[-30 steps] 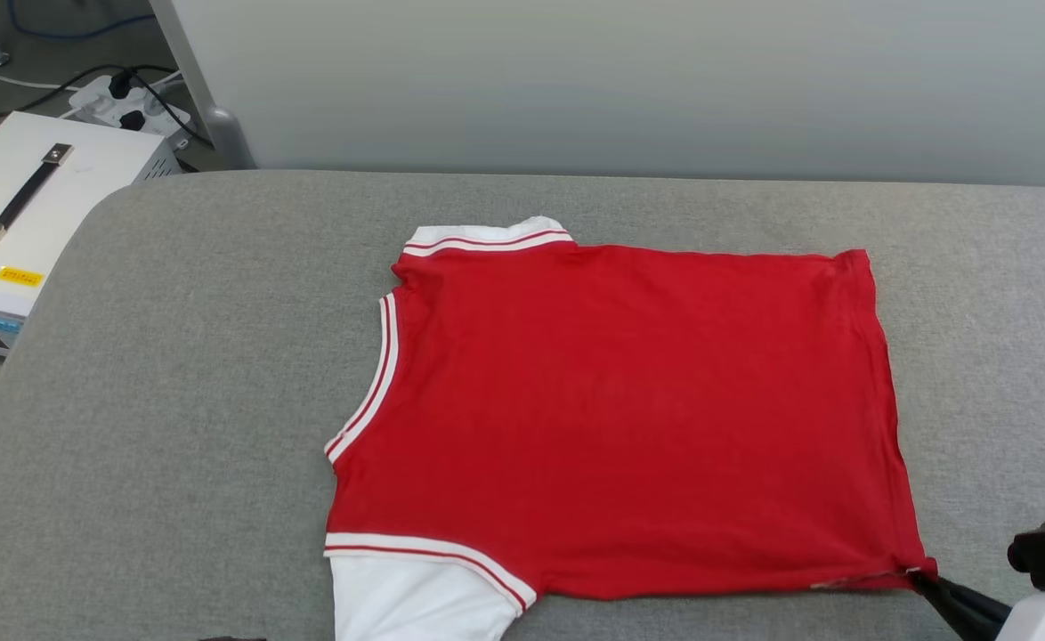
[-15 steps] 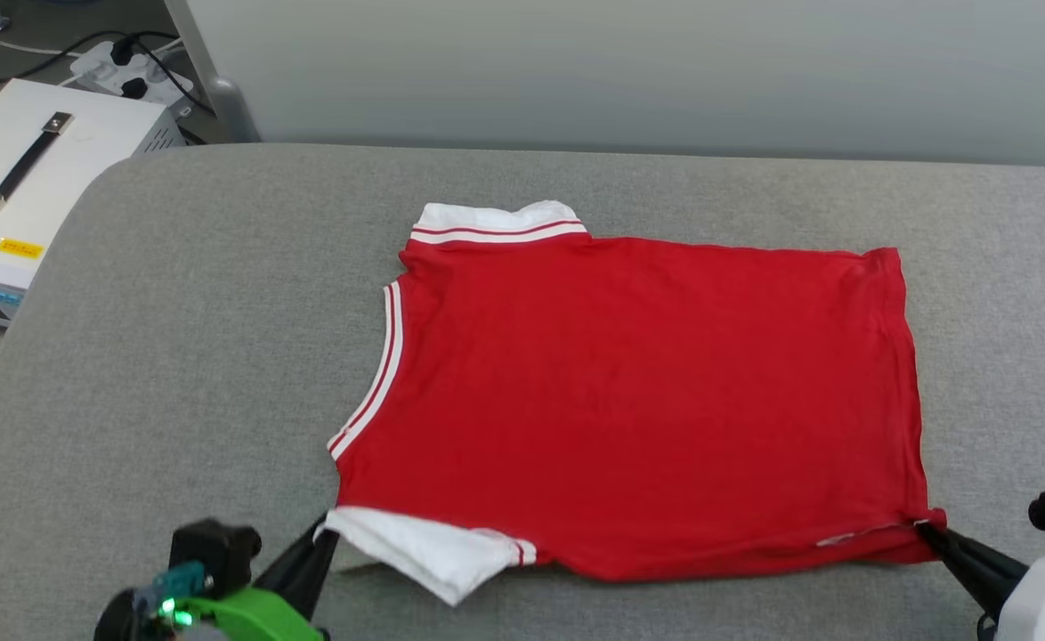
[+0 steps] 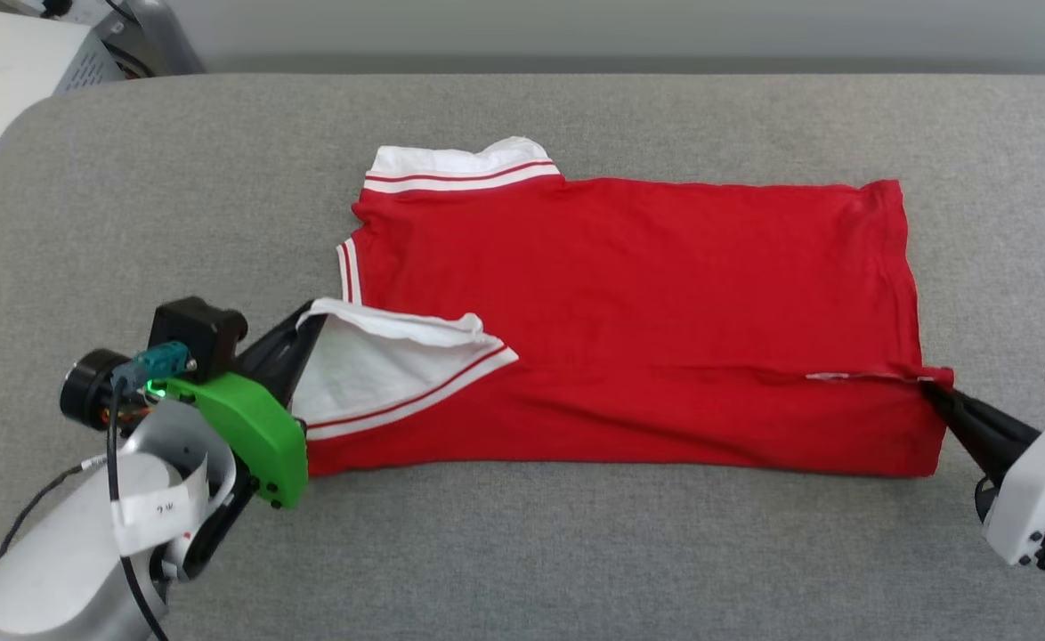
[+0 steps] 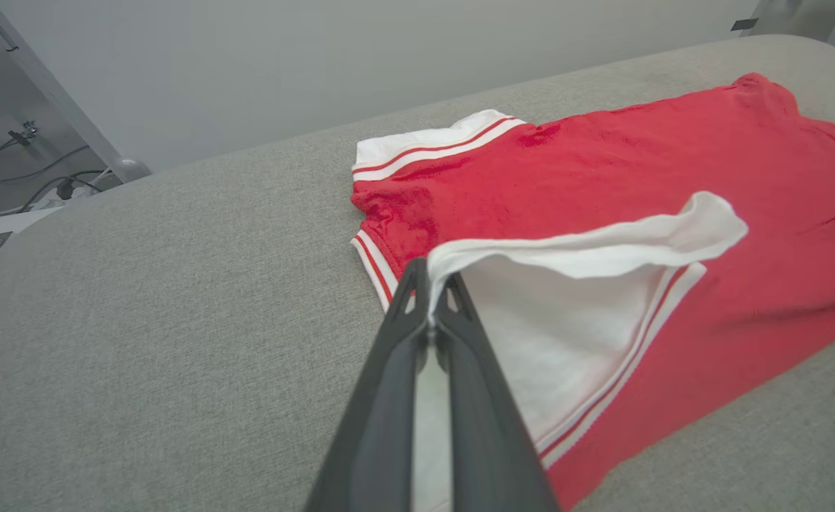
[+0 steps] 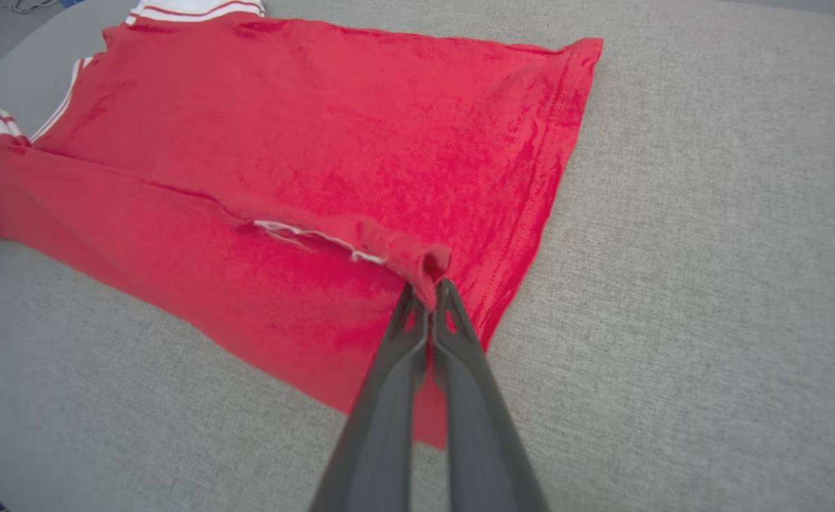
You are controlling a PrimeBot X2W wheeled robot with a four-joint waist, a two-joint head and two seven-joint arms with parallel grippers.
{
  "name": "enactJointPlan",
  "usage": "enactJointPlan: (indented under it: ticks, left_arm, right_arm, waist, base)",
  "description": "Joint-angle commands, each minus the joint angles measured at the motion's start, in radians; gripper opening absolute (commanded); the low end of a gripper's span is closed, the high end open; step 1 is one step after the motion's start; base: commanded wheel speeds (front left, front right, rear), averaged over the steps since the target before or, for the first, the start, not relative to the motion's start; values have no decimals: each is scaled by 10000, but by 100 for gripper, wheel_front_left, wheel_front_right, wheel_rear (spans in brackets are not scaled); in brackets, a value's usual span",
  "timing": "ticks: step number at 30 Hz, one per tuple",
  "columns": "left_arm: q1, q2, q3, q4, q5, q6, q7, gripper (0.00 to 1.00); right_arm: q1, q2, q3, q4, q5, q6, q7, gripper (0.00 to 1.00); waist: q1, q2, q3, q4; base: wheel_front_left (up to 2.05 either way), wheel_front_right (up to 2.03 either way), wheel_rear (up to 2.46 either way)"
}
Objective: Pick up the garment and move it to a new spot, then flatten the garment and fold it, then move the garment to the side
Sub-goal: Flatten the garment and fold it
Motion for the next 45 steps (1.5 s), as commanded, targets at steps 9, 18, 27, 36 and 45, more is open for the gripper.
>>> enactJointPlan:
  ticks: [9, 18, 27, 36, 45]
  left_arm:
    - [-1829, -626, -233, 2279, 265, -992, 38, 0]
    - [-2274, -1533, -840, 4773, 250, -1543, -456, 0]
    - [-2369, -2014, -1160, 6121, 75, -1697, -1386, 100]
    - [-3124, -1228, -1023, 5349, 162, -1717, -1543, 100]
    - [-3761, -403, -1619, 3574, -1611, -1735, 2508, 100]
  right_arm:
    - [-1898, 528, 42, 1150, -438, -7, 306, 0]
    - [-2778, 867, 932, 2732, -680, -7, 200, 0]
    - [-2861, 829, 1374, 3174, -287, -7, -513, 39]
    - [-1919, 425, 621, 2110, -419, -7, -1242, 100]
    - [-1080, 521, -421, 947, -975, -7, -685, 100]
  waist:
    - [1, 0, 1398, -247]
    - [1, 0, 1772, -238]
    - [1, 0, 1335, -164]
    - [1, 0, 260, 168]
    - [1, 0, -182, 275]
  base:
    - [0, 0, 0]
    - [0, 0, 0]
    - [0, 0, 0]
    - [0, 0, 0]
    - [0, 0, 0]
